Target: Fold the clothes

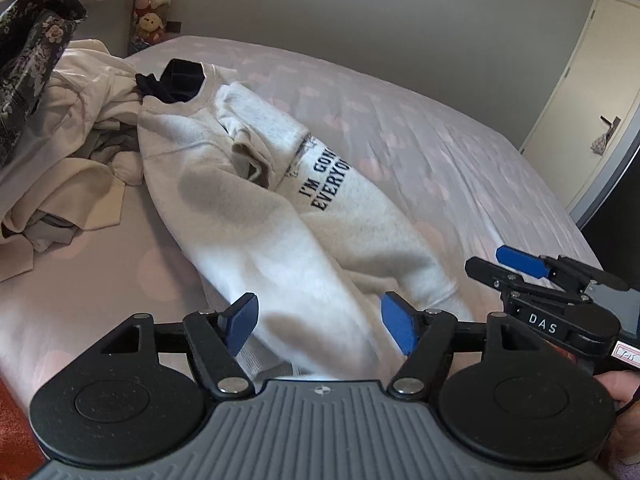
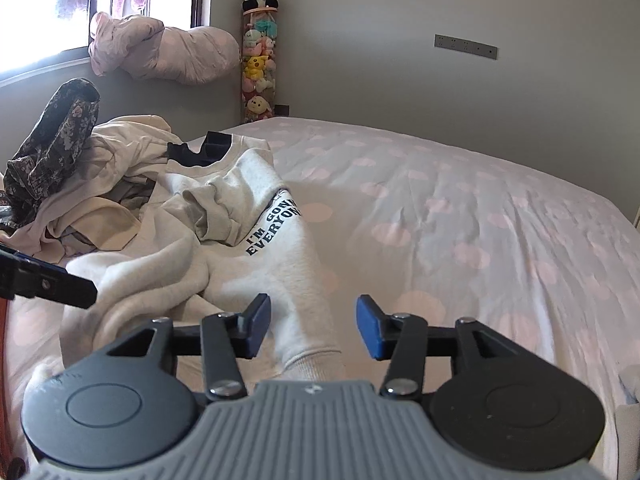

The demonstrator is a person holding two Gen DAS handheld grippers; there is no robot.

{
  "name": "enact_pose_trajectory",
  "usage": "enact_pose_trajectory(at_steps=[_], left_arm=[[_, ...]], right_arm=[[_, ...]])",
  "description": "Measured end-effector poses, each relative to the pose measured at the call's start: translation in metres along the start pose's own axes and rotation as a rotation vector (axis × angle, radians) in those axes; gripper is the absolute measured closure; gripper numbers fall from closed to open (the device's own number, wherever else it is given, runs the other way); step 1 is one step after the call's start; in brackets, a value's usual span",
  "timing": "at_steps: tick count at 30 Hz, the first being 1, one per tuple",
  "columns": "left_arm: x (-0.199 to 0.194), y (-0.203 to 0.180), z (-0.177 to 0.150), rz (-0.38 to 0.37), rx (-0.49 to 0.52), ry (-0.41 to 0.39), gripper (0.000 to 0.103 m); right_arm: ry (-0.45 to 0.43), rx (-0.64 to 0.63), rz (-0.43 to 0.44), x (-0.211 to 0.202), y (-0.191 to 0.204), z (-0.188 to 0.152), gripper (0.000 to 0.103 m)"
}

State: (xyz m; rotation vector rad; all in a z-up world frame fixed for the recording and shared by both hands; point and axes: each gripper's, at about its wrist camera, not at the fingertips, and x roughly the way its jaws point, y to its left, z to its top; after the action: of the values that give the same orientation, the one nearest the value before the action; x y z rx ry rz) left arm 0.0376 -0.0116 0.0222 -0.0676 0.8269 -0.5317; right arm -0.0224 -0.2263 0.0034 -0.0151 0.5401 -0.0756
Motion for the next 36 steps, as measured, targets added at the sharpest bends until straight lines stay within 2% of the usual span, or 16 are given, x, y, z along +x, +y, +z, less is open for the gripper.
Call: enact_pose_trajectory(at_steps=[1, 4, 8, 17, 20, 25, 27, 29, 30, 32, 33, 36], left_arm=[[0.000, 0.005, 0.004, 0.004, -0.007, -0.011, 0.028], [0.015, 0.022, 0.020, 0.054, -0.024, -0.006, 0.028], [0.045, 0.050, 0.040, 0.111, -0.073, 0.006, 0.028], [0.123, 0.119, 0.066, 0.197, -0.239, 0.039, 0.028], [0.142, 0.141, 0.065, 0.180, -0.327, 0.045, 0.028], [0.164, 0.164, 0.062, 0.123, -0.437, 0.047, 0.030], [0.172, 0.171, 0.060, 0.102, -0.475, 0.044, 0.035], [0.175, 0.170, 0.063, 0.055, -0.481, 0.034, 0.061], [0.177, 0.169, 0.066, 0.026, -0.480, 0.032, 0.079], [0.174, 0.159, 0.074, 0.048, -0.440, 0.026, 0.090], [0.171, 0.152, 0.078, 0.066, -0.409, 0.019, 0.097], [0.151, 0.129, 0.096, 0.065, -0.319, -0.026, 0.099]], right_arm=[[0.004, -0.001, 0.006, 0.006, -0.001, 0.002, 0.048], [0.011, -0.020, 0.017, 0.026, -0.001, 0.011, 0.043], [0.018, -0.044, 0.032, 0.056, -0.002, 0.024, 0.041], [0.078, -0.035, 0.097, 0.136, -0.007, 0.046, 0.026], [0.089, -0.021, 0.134, 0.164, -0.005, 0.055, 0.022], [0.130, 0.016, 0.176, 0.207, -0.003, 0.064, 0.021], [0.153, 0.036, 0.193, 0.221, -0.002, 0.065, 0.028], [0.182, 0.064, 0.221, 0.229, -0.001, 0.063, 0.073], [0.191, 0.077, 0.233, 0.231, -0.001, 0.063, 0.079], [0.162, 0.089, 0.225, 0.223, -0.003, 0.064, 0.097], [0.147, 0.094, 0.220, 0.219, -0.003, 0.065, 0.098], [0.072, 0.100, 0.177, 0.195, -0.010, 0.074, 0.099]])
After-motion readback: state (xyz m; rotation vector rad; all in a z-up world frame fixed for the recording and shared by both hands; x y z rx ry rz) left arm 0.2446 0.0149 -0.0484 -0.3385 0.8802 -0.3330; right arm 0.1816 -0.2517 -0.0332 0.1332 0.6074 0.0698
